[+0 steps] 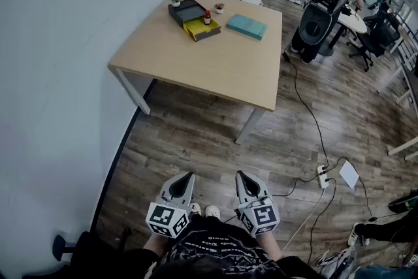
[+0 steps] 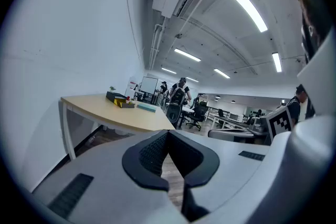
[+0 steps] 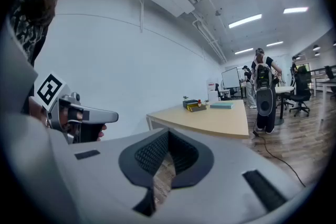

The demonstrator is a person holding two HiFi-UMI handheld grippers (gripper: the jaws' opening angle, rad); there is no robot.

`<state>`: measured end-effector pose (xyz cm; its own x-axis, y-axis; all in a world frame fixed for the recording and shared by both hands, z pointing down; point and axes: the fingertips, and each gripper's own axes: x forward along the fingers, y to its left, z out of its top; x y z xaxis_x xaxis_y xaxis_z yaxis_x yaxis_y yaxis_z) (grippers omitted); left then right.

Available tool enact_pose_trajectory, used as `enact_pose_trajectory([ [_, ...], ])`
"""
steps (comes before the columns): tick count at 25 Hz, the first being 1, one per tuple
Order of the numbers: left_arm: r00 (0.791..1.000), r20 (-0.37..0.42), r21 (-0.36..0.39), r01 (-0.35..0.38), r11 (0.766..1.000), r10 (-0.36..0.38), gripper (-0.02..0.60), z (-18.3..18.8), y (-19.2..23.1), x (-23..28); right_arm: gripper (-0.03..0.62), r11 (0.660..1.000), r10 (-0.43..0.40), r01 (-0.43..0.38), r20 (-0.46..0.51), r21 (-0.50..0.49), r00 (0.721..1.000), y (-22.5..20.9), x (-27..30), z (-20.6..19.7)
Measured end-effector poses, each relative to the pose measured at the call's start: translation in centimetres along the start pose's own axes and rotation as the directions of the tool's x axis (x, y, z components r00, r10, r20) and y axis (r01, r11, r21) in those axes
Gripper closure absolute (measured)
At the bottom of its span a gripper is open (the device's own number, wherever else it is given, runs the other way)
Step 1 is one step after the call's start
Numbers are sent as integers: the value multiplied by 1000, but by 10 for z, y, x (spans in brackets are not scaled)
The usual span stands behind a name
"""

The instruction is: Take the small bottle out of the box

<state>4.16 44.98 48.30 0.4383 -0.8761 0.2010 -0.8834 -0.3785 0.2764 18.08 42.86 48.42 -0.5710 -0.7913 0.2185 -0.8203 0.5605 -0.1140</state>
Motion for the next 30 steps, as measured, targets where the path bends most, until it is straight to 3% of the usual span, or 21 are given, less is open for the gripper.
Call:
enact_pose_trajectory([
  [16, 999, -20, 33, 40, 999, -40, 578, -5, 7, -22, 588, 996, -83, 81, 53, 39, 995, 8, -3, 3],
  [18, 999, -19, 23, 35, 999, -34, 578, -6, 9, -23, 479, 996, -81, 78, 51, 42, 995, 9, -3, 4],
  [20, 1000, -3, 8, 21, 1000, -21, 567, -4, 12, -23, 476, 996, -81, 79, 52, 40, 995, 9, -4, 4],
  [21, 1000, 5, 0, 17, 1000, -17, 523, -3, 14, -23, 445, 996, -76, 74, 54, 39, 996, 9, -4, 4],
  [23, 1000, 3, -10, 13, 1000, -13, 355, -4, 18, -23, 326, 997, -60, 57, 63, 45, 996, 13, -3, 4],
  [24, 1000, -5, -9, 11, 1000, -11, 337, -5, 21, -23, 287, 998, -54, 50, 66, 49, 996, 15, -2, 3],
  [30, 999, -33, -4, 17, 1000, -17, 331, -6, 37, -30, 284, 998, -52, 50, 59, 40, 997, 30, 9, 3],
])
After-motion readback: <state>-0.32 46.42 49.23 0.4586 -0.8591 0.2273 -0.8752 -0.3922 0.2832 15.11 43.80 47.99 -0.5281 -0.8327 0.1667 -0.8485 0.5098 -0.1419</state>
